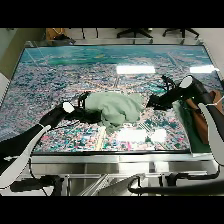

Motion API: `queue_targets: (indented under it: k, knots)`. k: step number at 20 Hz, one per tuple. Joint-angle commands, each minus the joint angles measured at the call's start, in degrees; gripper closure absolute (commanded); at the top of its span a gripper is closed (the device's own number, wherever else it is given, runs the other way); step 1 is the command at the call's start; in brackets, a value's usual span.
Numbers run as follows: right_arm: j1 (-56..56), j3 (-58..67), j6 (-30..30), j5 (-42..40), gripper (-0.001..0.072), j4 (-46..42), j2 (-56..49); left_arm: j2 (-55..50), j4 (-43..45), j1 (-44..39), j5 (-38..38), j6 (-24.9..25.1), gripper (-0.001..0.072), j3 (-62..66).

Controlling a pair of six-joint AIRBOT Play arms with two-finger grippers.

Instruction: Fold the shirts.

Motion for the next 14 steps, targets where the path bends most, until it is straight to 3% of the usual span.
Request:
queue_targets:
  k: [1,7,9,10,14]
  knots:
    - [-3.1,0.0,-8.6,-4.3,0.0214,11.4,-6.1,-0.2,-0.1,2.1,-3.6,1.0,0.0691,1.1]
    - [-3.1,0.0,-16.9,-6.6,0.0242,29.0,-16.2,-0.2,-0.1,2.1,-3.6,1.0,0.0691,1.1]
    - [-3.0,0.0,-20.3,-6.3,0.0493,33.1,-17.2,-0.2,-0.1,2.1,-3.6,1.0,0.0691,1.1]
    - [-3.0,0.1,-22.3,-5.3,0.0671,35.5,-17.1,-0.2,-0.1,2.1,-3.8,1.2,0.0691,1.6]
    - [-6.1,7.8,-29.0,7.6,0.0692,54.9,-12.2,5.7,-0.1,7.1,-15.6,3.3,0.0695,11.6]
